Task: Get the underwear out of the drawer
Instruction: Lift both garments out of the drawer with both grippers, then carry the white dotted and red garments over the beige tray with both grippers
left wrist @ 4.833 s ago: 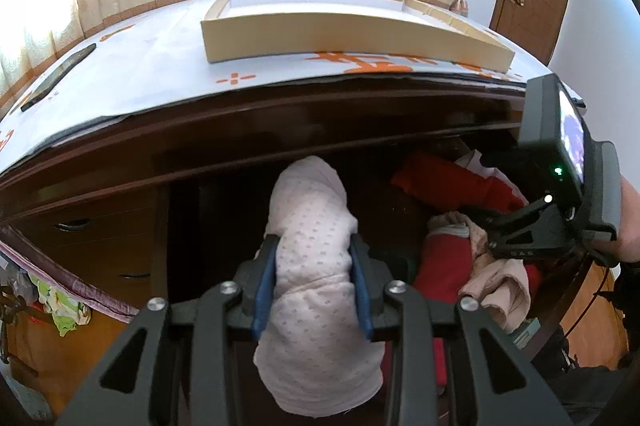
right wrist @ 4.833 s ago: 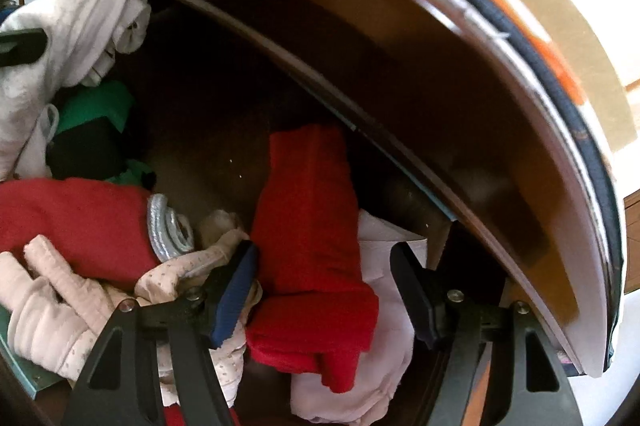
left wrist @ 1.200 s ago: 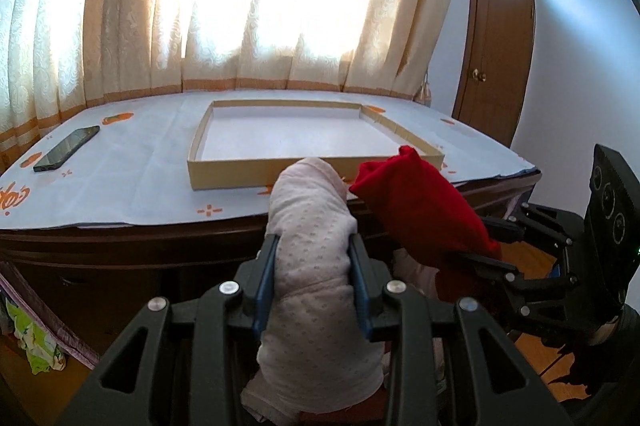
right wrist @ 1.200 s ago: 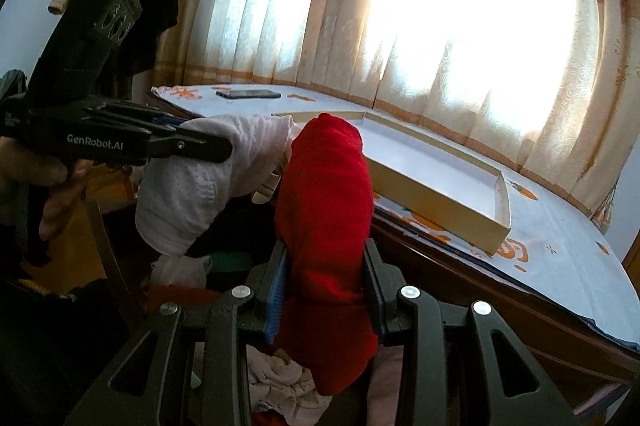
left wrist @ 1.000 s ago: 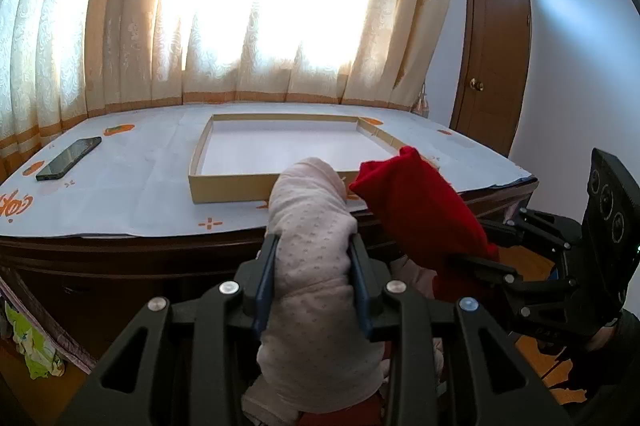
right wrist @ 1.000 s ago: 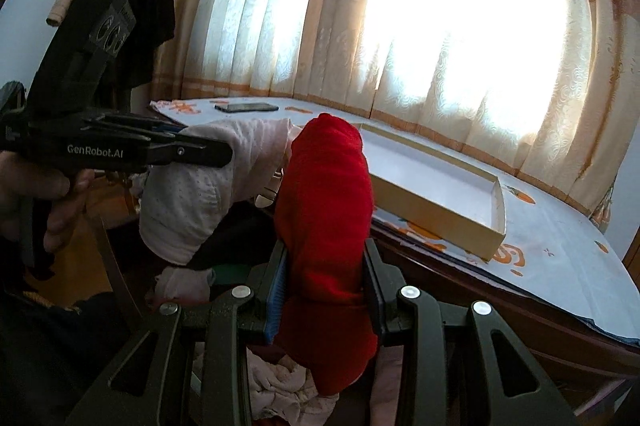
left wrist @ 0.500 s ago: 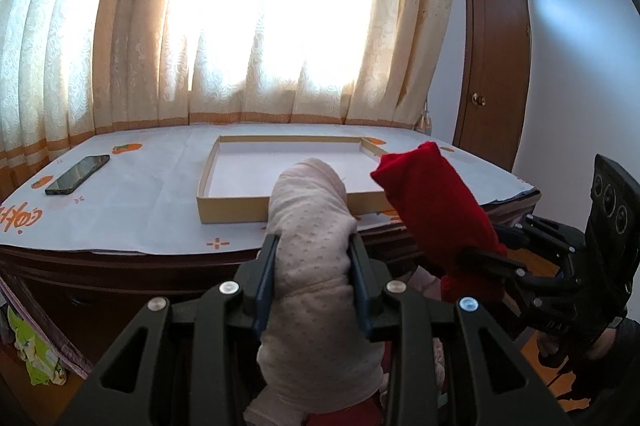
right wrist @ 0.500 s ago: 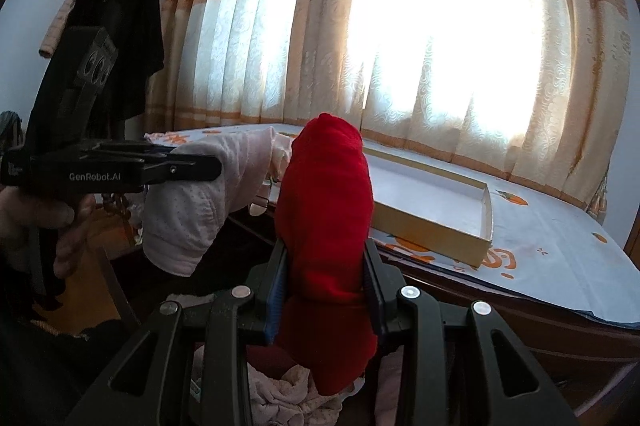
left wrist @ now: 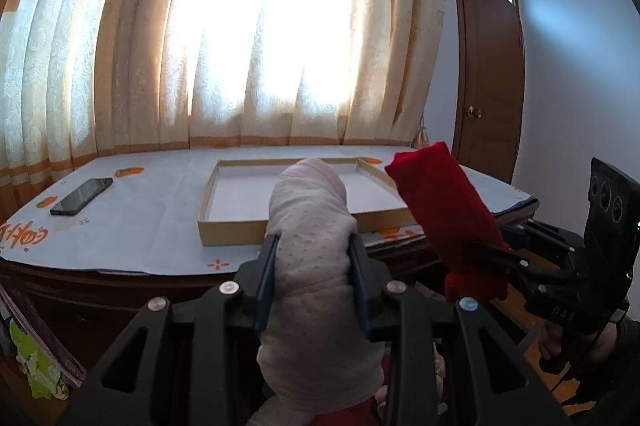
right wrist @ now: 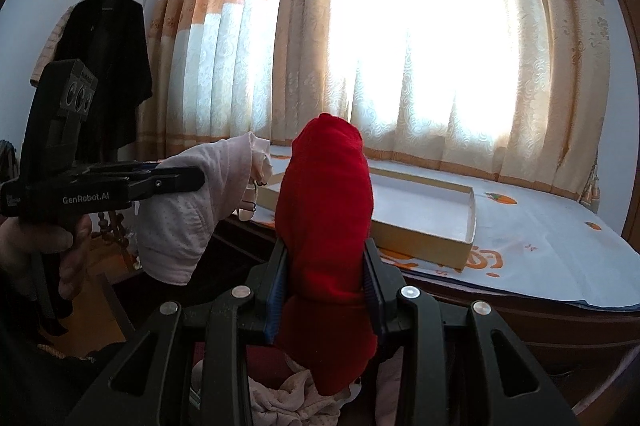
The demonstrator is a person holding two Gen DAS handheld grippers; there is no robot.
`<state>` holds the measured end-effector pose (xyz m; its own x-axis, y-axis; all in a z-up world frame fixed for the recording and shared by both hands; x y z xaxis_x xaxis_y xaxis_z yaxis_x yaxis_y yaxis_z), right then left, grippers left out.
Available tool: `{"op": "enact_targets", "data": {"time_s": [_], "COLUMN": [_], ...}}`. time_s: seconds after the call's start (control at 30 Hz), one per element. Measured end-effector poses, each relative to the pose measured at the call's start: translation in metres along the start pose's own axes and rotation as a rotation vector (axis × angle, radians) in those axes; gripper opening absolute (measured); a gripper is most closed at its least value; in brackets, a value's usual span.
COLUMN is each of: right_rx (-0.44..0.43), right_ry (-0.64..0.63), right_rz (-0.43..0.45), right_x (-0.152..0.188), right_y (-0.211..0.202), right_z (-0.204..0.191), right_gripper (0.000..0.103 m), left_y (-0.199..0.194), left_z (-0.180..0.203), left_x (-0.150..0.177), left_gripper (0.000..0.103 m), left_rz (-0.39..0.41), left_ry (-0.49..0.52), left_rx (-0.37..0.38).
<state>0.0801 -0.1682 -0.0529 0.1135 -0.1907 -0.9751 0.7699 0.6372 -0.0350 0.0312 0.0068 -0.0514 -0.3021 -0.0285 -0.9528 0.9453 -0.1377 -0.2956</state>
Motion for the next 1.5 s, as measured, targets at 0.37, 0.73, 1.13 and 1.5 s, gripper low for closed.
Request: {"op": "enact_targets", "data": {"time_s": [0.37, 0.73, 1.13, 1.5], "right_rx": [0.009, 0.005, 0.003, 0.017], "right_ry": [0.010, 0.009, 0.062, 0.137], "right_rz": [0.070, 0.079, 0.074, 0.031], "right_x": [-0.004, -0.006, -0.025, -0.043], "right_y": [-0.010, -0.009, -0.005, 0.009], "right_z": [0.000, 0.000, 0.015, 0.043], "right_gripper": [0.037, 0.037, 0.037, 0.037], "left_y": [-0.010, -0.011, 0.007, 0.041], "left_z": [0.001, 0.001, 0.005, 0.018], "left_x": [-0.004, -0.007, -0.033, -0.067], "left_gripper": [0.032, 0.032, 0.032, 0.032], "left_rz": [0.066, 0.078, 0.053, 0.030], "left_ry": [0.019, 0.025, 0.031, 0.066], "left_rx": [-0.006, -0.008, 0.019, 0.070]}}
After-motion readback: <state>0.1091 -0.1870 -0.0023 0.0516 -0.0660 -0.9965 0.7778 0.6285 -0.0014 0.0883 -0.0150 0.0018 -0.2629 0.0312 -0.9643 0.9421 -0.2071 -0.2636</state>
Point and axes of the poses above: each gripper's, at about its wrist camera, not at the fingertips, and y roughly the way its jaws point, z to its right, x to its underside, the point moved 2 cm from there along y, roughly the way its jaws point
